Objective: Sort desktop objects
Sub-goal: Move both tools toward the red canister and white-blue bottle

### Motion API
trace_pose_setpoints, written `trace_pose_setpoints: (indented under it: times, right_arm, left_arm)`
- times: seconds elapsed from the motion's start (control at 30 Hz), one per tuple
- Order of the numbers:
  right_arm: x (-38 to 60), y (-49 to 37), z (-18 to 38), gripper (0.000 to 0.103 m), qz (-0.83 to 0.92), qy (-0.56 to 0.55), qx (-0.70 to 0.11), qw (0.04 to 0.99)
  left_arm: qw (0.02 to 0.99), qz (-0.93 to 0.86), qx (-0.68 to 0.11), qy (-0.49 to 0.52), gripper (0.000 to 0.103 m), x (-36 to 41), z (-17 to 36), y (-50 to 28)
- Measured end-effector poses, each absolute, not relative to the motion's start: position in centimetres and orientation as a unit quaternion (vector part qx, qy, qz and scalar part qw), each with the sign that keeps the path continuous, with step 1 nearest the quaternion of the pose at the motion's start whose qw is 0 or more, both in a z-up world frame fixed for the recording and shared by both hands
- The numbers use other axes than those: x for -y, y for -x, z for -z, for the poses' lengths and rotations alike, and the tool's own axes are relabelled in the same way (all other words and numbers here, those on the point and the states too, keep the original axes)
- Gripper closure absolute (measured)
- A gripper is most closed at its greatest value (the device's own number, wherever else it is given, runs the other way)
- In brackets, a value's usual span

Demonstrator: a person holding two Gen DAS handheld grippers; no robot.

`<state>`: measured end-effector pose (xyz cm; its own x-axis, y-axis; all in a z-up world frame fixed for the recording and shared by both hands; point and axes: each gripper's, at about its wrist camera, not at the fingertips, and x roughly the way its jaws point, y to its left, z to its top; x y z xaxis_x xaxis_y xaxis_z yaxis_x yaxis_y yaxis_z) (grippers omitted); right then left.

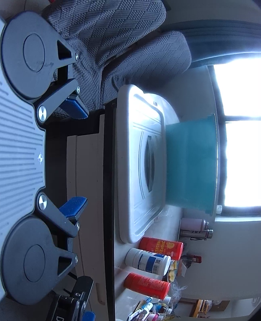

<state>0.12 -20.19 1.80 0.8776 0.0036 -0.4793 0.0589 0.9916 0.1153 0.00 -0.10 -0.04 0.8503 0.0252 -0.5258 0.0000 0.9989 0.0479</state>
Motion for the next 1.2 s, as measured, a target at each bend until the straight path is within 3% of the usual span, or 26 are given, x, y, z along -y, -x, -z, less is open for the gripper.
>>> trace_pose_setpoints:
  times: [1.2]
  right_arm:
    - [25.8, -0.7, -2.6, 0.014, 0.047, -0.059, -0.223, 0.972]
  left_arm:
    - [0.964, 0.048, -0.260, -0.022, 0.016, 5.9, -0.7, -1.6]
